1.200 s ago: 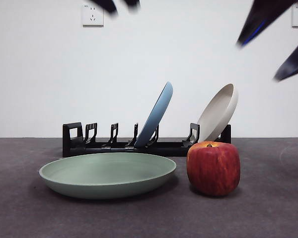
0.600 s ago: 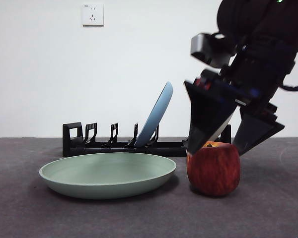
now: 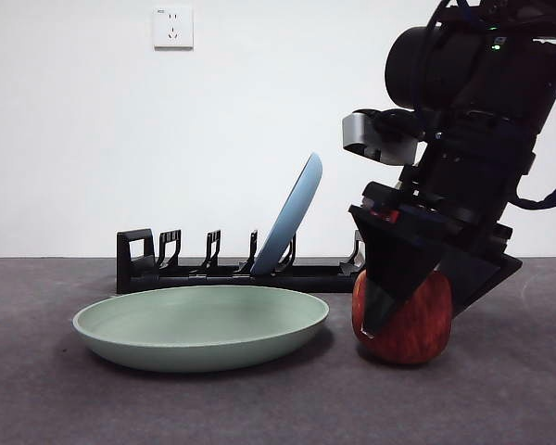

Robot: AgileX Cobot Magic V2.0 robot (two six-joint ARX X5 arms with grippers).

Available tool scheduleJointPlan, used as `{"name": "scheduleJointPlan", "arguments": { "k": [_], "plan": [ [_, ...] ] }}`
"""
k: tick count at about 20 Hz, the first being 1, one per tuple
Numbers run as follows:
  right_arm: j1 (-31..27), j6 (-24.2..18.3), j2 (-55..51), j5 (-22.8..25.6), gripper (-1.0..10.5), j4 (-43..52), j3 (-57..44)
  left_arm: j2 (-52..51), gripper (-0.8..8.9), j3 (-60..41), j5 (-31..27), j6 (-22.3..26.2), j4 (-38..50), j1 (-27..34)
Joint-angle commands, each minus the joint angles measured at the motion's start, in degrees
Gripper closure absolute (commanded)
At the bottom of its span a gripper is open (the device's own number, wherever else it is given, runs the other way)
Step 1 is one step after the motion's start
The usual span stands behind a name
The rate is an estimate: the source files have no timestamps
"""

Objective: Take the green plate from the plate rack,put the plate on the table,take the apple from the table,put the apple in the plate

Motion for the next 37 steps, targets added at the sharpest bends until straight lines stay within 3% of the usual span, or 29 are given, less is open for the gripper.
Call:
{"name": "scheduleJointPlan", "arguments": {
  "k": [1,7,10,13,19,24,32,33,36,37],
  "plan": [
    [0.2,1.9,-0.6,0.0,9.6,0.0,0.0,0.0,5.27,0.1,-0.2,-0.6,-0.4,-0.1],
    [0.8,3.9,-10.1,2.9,9.6,3.3,1.0,0.0,5.27,0.1,-0.3,-0.6,-1.4,-0.1],
    [3.7,3.8,-10.1,3.0,9.6,4.1,4.7,0.0,5.27,0.1,-0.2,-0.6,-1.4,-0.1],
    [8.0,3.8,-6.4,4.2,9.6,7.1,9.3,0.0,5.27,0.1,-0.3,-0.6,-1.4,-0.1],
    [11.0,3.3,8.2,4.7,9.6,7.1,19.4,0.0,5.27,0.1,-0.2,-0.6,-2.4,-0.1],
    [13.8,0.3,17.5,5.0,9.6,7.3,22.5,0.0,5.27,0.1,-0.2,-0.6,-2.5,-0.1],
    [15.5,-2.2,19.7,7.7,9.6,5.6,22.5,0.0,5.27,0.1,-0.2,-0.6,-3.3,-0.1],
    [15.5,-2.2,19.8,7.7,9.3,5.3,22.5,0.0,5.27,0.1,-0.2,-0.6,-3.5,-0.1],
    [15.6,-2.0,19.8,7.7,5.7,5.4,22.5,0.0,5.27,0.1,-0.2,-0.6,-4.0,-0.1],
    [15.6,-1.5,19.8,7.7,5.0,5.4,22.5,0.0,5.27,0.1,-0.2,-0.6,-4.1,-0.1]
  ]
}}
